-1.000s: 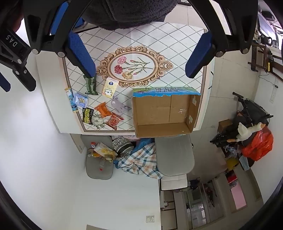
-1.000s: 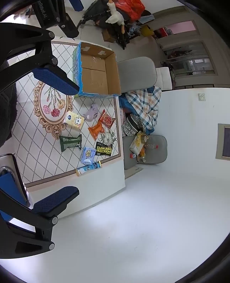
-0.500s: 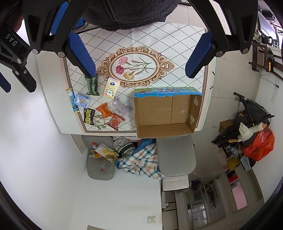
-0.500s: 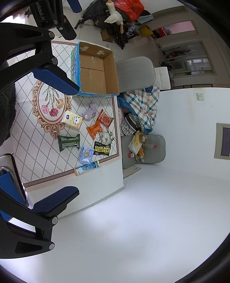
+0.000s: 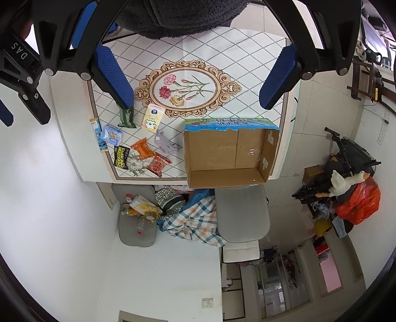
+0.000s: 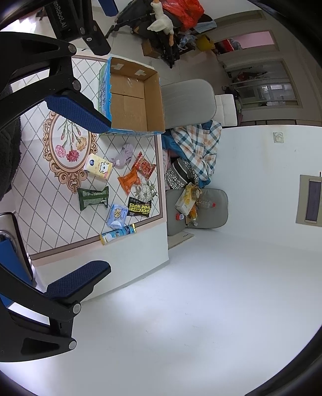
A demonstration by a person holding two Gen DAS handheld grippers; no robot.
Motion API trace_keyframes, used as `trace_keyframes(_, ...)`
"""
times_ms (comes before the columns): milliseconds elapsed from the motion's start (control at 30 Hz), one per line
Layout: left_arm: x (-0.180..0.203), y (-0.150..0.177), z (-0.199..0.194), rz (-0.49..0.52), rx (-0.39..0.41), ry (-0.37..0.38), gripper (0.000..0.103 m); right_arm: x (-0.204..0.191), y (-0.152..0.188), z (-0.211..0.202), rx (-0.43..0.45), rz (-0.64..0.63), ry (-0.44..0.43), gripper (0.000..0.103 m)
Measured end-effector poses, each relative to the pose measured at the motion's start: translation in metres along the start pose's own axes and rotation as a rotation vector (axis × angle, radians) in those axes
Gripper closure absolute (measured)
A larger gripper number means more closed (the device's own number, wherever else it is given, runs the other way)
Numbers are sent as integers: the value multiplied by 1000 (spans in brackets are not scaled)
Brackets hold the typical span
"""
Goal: Organize soft objects
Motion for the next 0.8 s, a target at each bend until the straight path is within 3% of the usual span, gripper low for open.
trace_keyframes(800, 0, -3, 1, -4, 12, -2, 0, -6, -5, -7, 47, 8, -3, 0)
Point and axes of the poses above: each gripper's, at about its wrist camera, not at the fingertips, and z roughly the way its jaws point, x to its right, y to its underside, the point moved 4 cm from there along z, roughly the way its jaws point, and after that the axes turned 15 degrees about -z, right-handed, at the moved point
